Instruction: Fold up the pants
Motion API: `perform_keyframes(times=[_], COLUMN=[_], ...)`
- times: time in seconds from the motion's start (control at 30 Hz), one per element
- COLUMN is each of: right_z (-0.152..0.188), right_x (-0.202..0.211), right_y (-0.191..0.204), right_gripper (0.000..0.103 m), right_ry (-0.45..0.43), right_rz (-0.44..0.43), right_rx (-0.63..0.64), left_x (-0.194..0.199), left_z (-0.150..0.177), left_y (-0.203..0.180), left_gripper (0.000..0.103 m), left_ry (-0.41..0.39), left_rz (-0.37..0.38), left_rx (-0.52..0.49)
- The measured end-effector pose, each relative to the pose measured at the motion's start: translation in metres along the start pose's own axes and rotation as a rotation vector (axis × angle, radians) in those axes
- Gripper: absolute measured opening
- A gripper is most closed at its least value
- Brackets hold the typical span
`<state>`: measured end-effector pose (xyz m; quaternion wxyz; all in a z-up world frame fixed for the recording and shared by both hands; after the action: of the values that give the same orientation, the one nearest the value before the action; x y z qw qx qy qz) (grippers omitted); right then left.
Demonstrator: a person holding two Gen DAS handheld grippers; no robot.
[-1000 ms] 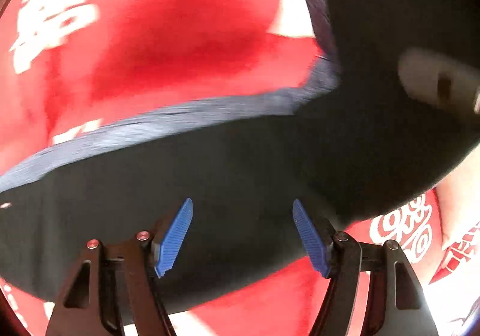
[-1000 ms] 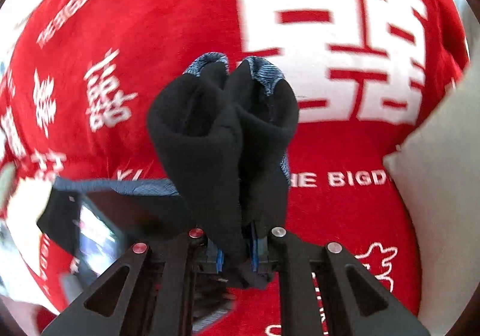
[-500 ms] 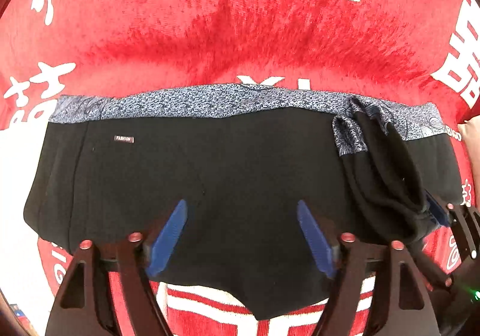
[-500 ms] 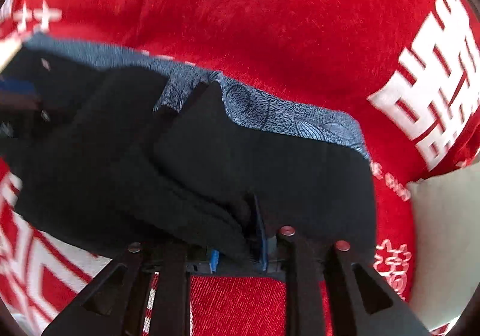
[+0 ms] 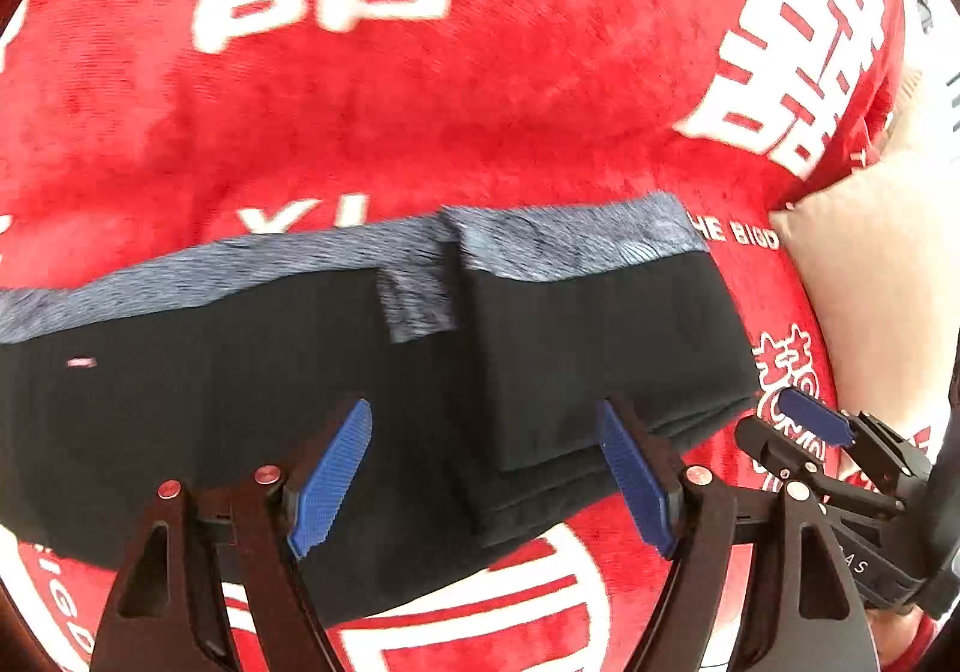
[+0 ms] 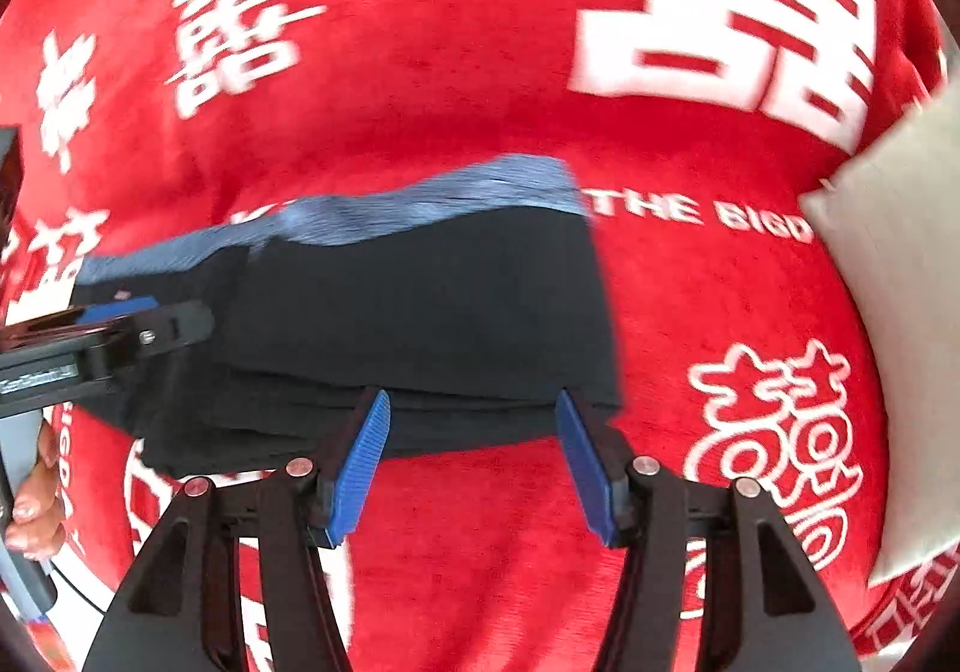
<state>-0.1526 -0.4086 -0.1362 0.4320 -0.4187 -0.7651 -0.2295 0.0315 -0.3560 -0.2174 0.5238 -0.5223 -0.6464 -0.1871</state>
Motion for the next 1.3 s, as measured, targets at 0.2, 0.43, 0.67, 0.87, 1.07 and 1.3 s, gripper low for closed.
perform_keyframes(times=[0.2, 0.43, 0.67, 0.87, 1.07, 1.3], right_z=[0.009, 0.007, -0.003, -0.053, -0.075, -0.060], right_x=[-0.001, 0.003, -0.007, -0.051, -0.110, -0.130], right_y=[-0.016, -0.023, -0.042, -0.064, -0.064, -0.059], right_gripper=[0.059, 0.035, 0.042, 0.062, 0.062, 0.030], right_ry=[0.024, 0.037, 0.058, 0.085, 0.194, 0.285], right_rz=[-0.049, -0.112, -0.210, -0.330, -0.481, -0.575], right_rx=[-0.082, -0.121, -0.214, -0.276, -0.370, -0.501], left_x=[-0.029, -0.018, -0.030, -0.028, -0.030, -0.033], left_z=[0.011, 0.017, 0.050, 0.050, 0.051, 0.047], left_y=[-0.015, -0.028, -0.020, -0.022, -0.022, -0.023], left_gripper=[0.036, 0.017, 0.017, 0.017, 0.017, 0.017], left_ry=[0.116, 0.115, 0.121, 0.108, 0.101, 0.126], left_rz=[0.041, 0.031, 0.000, -0.014, -0.033, -0.033], left_rx=[0.013, -0.025, 0.022, 0.021, 0.024, 0.031])
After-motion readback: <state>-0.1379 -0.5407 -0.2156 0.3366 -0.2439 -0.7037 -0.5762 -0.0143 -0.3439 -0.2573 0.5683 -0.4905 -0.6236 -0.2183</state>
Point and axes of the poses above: each gripper's, at about its wrist camera, not at the fingertips, and x roughly against the way its jaws point, y to its left, z to its underside, the point moved 9 cm from there along -x, roughly the way its jaws point, and after that the axes turned 9 degrees about -y, right-handed, at the moved point
